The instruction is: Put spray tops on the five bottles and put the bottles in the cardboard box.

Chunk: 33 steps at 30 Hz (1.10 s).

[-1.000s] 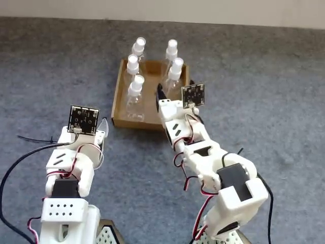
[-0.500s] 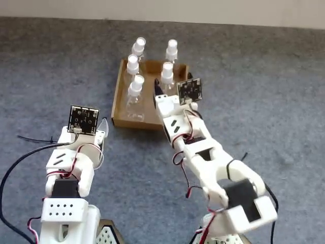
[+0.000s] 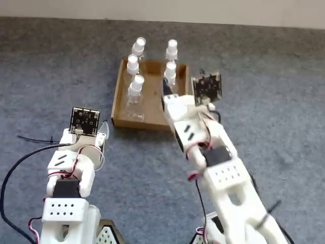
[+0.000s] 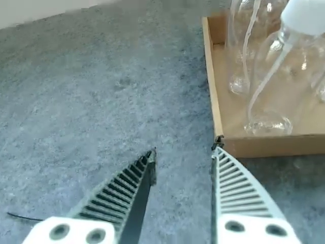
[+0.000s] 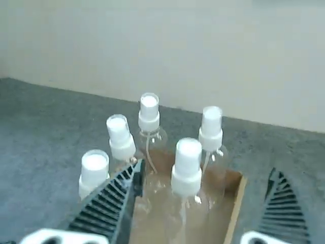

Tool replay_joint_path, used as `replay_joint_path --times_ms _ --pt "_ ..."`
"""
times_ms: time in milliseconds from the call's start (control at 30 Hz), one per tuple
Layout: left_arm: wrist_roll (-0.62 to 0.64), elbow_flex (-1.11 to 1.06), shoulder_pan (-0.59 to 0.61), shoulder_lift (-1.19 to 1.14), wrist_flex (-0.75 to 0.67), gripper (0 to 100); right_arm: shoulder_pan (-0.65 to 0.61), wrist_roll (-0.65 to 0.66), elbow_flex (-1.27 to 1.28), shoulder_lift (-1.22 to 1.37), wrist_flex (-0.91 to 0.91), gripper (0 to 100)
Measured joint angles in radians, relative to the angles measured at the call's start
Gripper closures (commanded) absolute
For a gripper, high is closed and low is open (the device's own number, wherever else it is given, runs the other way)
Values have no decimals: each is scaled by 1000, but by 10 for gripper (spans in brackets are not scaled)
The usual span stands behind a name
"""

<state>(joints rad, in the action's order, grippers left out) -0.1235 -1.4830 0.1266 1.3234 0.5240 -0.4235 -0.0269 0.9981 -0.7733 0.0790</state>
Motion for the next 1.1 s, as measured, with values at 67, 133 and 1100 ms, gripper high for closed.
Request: replay_joint_path --times_ms 67,133,1100 --pt "0 -2 0 0 -3 836 3 0 55 -118 123 795" --pt "0 -2 0 0 -28 836 3 0 121 -236 236 855" --pt "0 -144 193 0 -40 832 126 229 671 -1051 743 986"
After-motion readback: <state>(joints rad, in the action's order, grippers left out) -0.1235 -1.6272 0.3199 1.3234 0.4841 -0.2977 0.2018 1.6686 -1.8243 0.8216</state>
